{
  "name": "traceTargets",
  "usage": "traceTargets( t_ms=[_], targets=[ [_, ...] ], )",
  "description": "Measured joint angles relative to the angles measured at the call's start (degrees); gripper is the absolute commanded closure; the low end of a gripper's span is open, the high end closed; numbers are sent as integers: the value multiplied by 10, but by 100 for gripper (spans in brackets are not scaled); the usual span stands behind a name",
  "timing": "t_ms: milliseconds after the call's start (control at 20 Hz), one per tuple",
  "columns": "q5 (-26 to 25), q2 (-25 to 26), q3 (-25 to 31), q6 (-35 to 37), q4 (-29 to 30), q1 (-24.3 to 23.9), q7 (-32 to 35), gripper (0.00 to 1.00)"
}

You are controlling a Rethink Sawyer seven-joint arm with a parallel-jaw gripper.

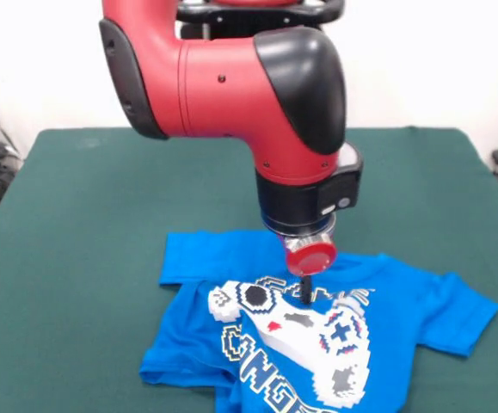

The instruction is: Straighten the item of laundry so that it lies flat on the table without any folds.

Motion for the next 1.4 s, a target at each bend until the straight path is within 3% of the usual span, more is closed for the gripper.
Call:
traceTargets(
  t_ms=[500,1050,1250,1400],
  targets=[
    [-4,-3,22,0,16,2,0,0],
    [-92,13,-68,6,-53,121,0,0],
    [-85,19,-70,26,-68,124,0,0],
    [-41,24,-47,48,-66,91,0,0]
  ],
)
